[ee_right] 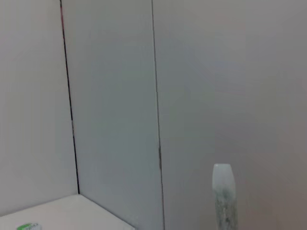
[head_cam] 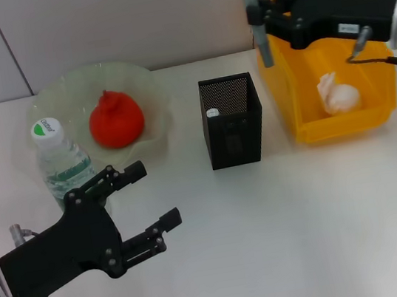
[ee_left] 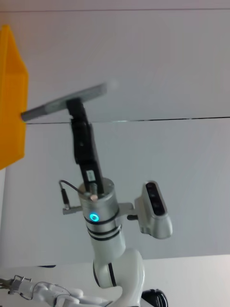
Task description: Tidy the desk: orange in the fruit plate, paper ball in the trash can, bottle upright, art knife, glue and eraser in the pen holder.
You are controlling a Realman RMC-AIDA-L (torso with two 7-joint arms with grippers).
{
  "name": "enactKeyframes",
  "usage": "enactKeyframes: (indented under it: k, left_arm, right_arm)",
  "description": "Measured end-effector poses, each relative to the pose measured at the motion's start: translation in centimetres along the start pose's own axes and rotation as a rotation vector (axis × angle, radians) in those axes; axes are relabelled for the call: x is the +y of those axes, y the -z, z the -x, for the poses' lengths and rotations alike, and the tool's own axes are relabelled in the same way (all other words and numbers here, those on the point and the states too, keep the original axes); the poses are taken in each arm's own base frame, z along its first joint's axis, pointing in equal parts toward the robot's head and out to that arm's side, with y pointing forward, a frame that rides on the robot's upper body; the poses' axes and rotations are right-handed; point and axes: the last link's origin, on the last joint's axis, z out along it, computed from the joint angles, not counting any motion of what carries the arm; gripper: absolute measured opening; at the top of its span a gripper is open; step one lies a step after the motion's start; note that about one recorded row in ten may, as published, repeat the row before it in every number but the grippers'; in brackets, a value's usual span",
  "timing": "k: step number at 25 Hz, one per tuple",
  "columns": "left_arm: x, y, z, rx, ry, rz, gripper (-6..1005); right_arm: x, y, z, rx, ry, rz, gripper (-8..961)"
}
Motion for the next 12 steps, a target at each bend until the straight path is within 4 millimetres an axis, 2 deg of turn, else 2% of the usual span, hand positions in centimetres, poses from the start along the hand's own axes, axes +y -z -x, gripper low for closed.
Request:
enactKeyframes:
  k: [3, 12]
  left_arm:
    - [0.0, 0.0, 0.0, 0.002, 0.000, -0.003, 805]
    - [-0.4, -0.1, -0.4, 0.020, -0.009, -0.013, 805]
  right_arm:
    - [-0.2, -1.6, -0.7, 0.050, -0.018, 0.003, 132]
    - [-0.2, -3.2, -1.5, 0.081, -0.036, -0.001, 132]
